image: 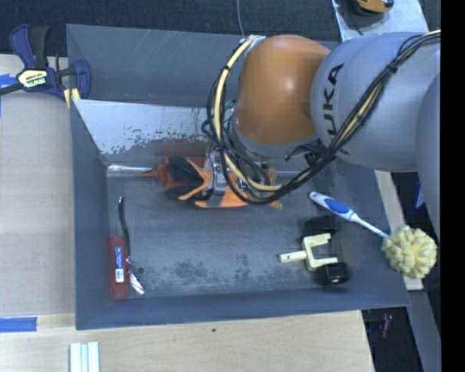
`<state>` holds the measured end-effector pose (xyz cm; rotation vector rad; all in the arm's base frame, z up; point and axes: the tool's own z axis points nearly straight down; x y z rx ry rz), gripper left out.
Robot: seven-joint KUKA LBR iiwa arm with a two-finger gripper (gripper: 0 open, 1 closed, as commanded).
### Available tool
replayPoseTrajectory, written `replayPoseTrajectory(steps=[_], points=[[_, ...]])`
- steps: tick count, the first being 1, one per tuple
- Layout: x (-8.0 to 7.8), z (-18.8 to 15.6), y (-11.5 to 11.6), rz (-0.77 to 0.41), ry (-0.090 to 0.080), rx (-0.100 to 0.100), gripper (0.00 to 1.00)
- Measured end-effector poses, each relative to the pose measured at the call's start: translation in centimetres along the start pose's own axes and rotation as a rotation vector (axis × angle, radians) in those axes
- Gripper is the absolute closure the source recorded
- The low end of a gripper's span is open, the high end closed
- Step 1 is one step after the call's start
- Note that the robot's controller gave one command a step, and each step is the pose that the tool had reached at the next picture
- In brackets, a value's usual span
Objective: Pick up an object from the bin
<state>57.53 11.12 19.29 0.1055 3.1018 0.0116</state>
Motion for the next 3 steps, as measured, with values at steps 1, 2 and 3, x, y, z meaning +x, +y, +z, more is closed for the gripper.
replayPoseTrajectory(steps=[1, 2, 3], points=[[-1.1, 5.3, -0.3, -0.11, 0.0, 0.003, 1.0], [-1.7, 9.0, 0.2, -0.136, -0.004, 0.001, 1.0], [-1.6, 11.3, 1.1, -0.295, 0.013, 0.004, 1.0]])
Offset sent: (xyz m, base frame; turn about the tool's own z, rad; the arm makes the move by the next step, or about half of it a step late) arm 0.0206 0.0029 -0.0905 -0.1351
